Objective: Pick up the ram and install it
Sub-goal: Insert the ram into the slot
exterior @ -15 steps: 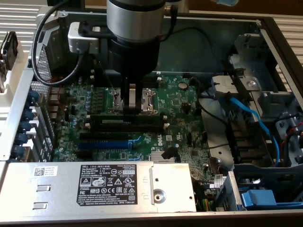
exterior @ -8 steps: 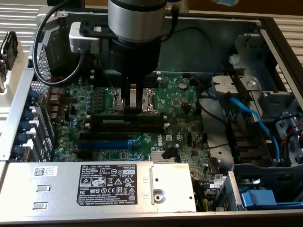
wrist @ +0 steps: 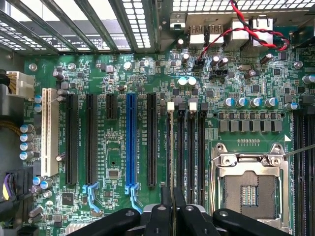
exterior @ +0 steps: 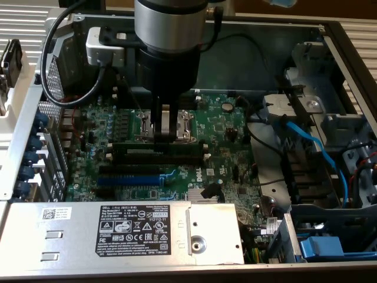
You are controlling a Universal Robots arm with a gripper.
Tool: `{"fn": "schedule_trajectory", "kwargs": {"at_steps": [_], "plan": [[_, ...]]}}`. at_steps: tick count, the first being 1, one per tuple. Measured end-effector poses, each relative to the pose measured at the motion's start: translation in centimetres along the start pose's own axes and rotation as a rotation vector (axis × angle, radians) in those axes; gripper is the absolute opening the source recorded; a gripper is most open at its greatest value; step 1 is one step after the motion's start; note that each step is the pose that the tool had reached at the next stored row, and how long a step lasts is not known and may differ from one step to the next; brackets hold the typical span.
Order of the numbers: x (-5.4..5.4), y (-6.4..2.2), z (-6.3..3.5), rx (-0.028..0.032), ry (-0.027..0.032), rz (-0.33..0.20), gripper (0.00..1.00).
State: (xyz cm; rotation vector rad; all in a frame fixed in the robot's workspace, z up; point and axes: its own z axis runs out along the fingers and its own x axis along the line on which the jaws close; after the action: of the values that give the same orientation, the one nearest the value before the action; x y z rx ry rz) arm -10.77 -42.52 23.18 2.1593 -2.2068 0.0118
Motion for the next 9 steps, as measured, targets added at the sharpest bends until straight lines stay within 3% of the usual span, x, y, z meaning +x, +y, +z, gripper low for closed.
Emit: {"fn": "schedule_trajectory", "kwargs": {"at_steps": [9], "plan": [[0.01,-0.05,0.0,-0.0011,0.0005,0.0,0.13]]}}
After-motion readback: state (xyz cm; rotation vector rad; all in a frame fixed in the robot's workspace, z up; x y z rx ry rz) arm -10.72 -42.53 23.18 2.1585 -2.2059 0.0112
